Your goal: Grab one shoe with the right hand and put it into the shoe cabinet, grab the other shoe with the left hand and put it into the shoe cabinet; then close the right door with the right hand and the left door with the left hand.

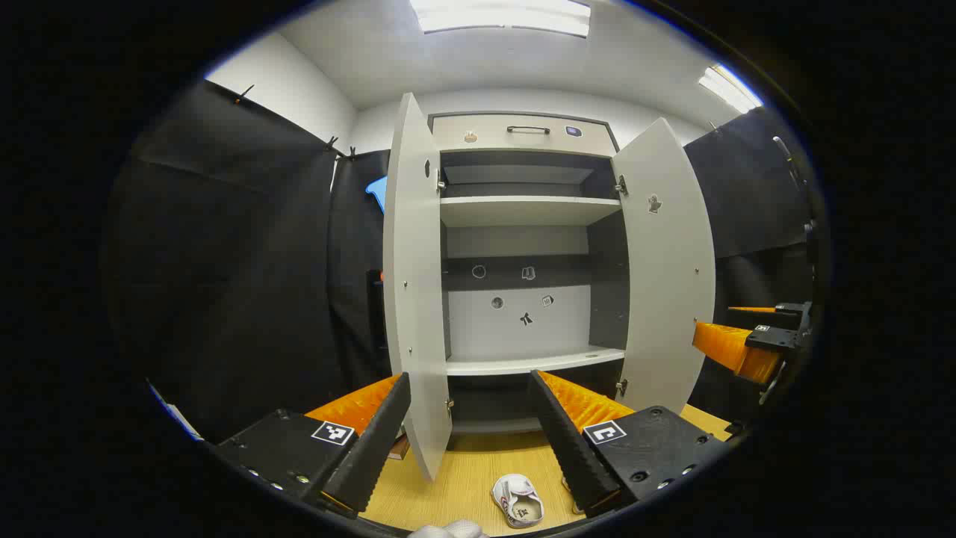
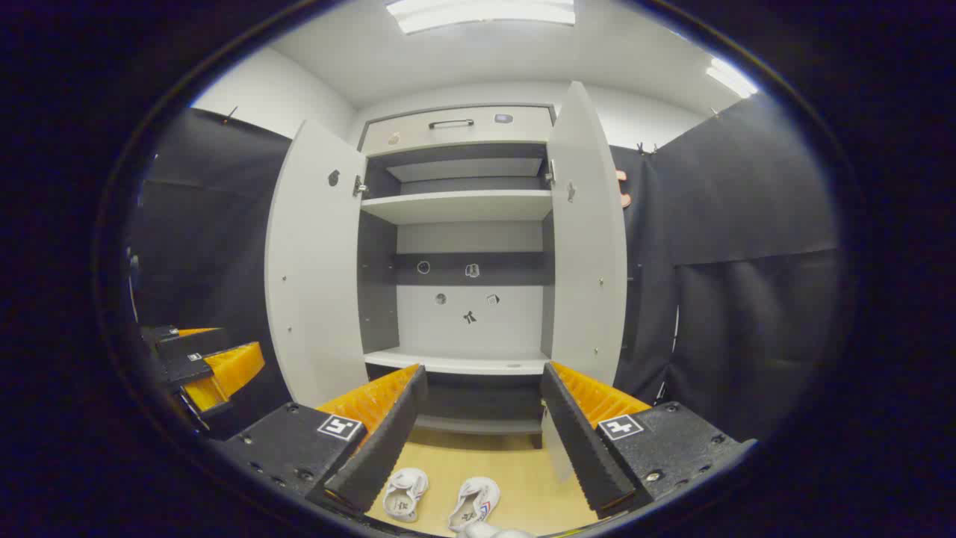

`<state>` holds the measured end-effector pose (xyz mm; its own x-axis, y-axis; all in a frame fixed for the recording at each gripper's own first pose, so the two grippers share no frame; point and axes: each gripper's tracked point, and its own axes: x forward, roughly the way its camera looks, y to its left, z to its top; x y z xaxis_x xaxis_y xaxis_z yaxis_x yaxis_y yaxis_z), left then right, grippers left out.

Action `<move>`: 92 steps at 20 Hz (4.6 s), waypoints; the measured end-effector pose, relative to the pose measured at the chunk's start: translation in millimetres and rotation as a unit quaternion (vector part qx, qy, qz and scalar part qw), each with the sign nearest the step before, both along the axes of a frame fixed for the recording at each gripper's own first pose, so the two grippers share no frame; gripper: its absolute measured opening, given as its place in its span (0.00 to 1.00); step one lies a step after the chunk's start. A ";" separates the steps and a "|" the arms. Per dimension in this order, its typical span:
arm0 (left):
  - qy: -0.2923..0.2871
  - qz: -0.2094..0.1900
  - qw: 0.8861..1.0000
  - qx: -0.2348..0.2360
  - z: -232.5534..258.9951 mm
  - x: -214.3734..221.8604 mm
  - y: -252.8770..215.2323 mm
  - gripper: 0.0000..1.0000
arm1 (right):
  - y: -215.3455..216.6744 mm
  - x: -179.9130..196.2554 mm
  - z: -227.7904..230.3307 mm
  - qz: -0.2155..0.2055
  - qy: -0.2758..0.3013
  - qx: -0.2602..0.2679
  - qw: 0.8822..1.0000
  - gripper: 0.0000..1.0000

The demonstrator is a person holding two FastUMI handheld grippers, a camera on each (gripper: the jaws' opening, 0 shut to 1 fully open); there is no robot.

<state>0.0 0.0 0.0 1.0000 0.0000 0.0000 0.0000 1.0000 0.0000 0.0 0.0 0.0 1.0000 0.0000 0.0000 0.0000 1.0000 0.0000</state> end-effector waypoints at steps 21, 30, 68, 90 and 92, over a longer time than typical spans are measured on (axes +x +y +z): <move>0.005 0.004 1.000 0.000 -4.4 -5.0 1.6 0.95 | -4.4 3.0 -45.1 -0.003 0.052 -0.010 0.999 0.99; 0.027 -0.003 1.000 -0.001 -22.1 -3.4 0.9 0.95 | 4.3 -3.5 -196.4 0.010 0.224 0.006 0.975 0.96; 0.082 0.056 0.995 0.025 -54.0 25.7 20.2 0.96 | 38.0 120.8 -467.0 0.028 0.444 0.064 0.893 0.08; 0.057 0.050 0.997 0.011 -52.4 25.2 -0.5 0.96 | 34.8 190.5 -165.0 0.096 0.242 0.012 0.965 0.06; 0.054 0.052 0.997 0.010 -51.6 25.6 -1.0 0.96 | 31.0 212.1 -136.1 0.091 0.218 0.001 0.972 0.06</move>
<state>25.6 -1.0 -51.6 0.9887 0.1055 -0.1064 -0.1035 0.9943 0.0247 212.1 31.0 -136.1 0.8881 0.1783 -0.4238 -0.1771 0.9833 0.0426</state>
